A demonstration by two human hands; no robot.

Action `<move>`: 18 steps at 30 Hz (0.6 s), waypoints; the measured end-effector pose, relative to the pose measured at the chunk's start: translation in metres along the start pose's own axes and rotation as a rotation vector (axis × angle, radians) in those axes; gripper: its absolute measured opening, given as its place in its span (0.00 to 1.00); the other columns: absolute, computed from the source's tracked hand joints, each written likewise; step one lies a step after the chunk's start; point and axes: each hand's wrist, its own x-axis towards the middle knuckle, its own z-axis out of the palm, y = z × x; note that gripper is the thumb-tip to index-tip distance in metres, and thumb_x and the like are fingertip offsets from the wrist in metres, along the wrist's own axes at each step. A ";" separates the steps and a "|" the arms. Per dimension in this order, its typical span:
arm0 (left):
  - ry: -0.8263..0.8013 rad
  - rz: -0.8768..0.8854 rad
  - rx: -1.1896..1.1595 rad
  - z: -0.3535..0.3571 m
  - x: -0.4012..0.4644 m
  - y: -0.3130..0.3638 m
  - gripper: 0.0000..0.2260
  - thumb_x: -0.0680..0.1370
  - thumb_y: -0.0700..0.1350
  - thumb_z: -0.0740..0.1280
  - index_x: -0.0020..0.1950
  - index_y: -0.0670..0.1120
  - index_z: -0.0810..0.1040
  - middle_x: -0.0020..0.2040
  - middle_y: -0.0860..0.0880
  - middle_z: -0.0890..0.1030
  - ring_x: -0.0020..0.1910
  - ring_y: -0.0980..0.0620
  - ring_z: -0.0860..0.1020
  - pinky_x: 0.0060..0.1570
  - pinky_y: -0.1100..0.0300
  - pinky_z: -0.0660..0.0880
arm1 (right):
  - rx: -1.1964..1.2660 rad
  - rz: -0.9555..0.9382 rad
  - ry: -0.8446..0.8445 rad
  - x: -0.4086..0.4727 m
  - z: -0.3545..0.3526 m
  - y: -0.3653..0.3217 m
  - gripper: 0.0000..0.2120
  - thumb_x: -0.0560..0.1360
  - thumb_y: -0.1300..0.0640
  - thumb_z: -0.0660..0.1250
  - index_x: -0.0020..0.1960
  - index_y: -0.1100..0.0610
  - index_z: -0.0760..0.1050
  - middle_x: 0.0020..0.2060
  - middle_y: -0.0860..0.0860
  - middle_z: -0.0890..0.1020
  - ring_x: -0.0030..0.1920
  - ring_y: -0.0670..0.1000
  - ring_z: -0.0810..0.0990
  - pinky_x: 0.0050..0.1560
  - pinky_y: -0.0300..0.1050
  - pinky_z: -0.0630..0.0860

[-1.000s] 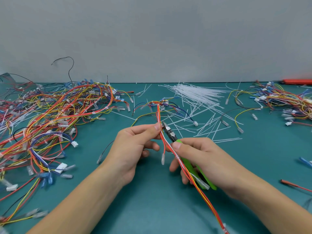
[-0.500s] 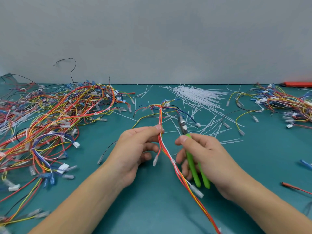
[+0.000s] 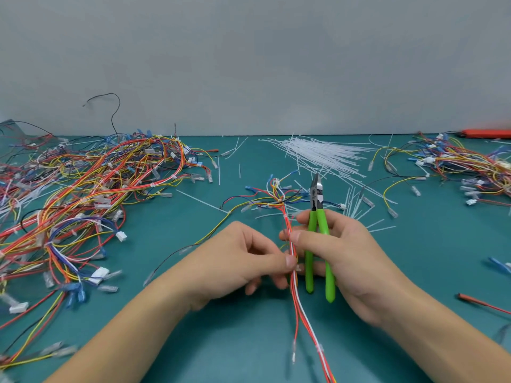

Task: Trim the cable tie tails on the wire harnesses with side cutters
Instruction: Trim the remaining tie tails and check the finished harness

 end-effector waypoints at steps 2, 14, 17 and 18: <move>0.121 -0.002 -0.019 0.001 0.002 0.000 0.12 0.78 0.51 0.73 0.38 0.48 0.86 0.33 0.48 0.83 0.23 0.56 0.66 0.23 0.69 0.62 | 0.008 -0.016 -0.006 -0.001 0.001 0.000 0.11 0.75 0.67 0.74 0.54 0.57 0.79 0.45 0.56 0.87 0.39 0.54 0.85 0.36 0.45 0.81; 0.451 0.024 -0.282 -0.001 0.022 -0.007 0.13 0.72 0.50 0.79 0.48 0.47 0.78 0.36 0.45 0.83 0.22 0.53 0.70 0.20 0.67 0.59 | -0.192 -0.129 -0.137 -0.007 0.007 0.000 0.11 0.69 0.58 0.76 0.50 0.49 0.81 0.46 0.53 0.88 0.39 0.49 0.82 0.39 0.43 0.80; 0.351 0.001 -0.301 -0.003 0.021 -0.007 0.14 0.73 0.46 0.78 0.50 0.47 0.75 0.35 0.46 0.83 0.25 0.53 0.72 0.21 0.66 0.60 | -0.224 -0.131 -0.137 -0.007 0.006 0.000 0.10 0.70 0.56 0.74 0.51 0.51 0.81 0.45 0.52 0.87 0.39 0.48 0.83 0.41 0.48 0.80; 0.346 0.010 -0.314 -0.003 0.021 -0.008 0.12 0.73 0.44 0.78 0.49 0.47 0.76 0.35 0.47 0.83 0.26 0.53 0.72 0.21 0.65 0.61 | -0.230 -0.126 -0.142 -0.007 0.007 0.000 0.10 0.70 0.55 0.74 0.51 0.51 0.81 0.45 0.51 0.87 0.40 0.49 0.84 0.42 0.48 0.81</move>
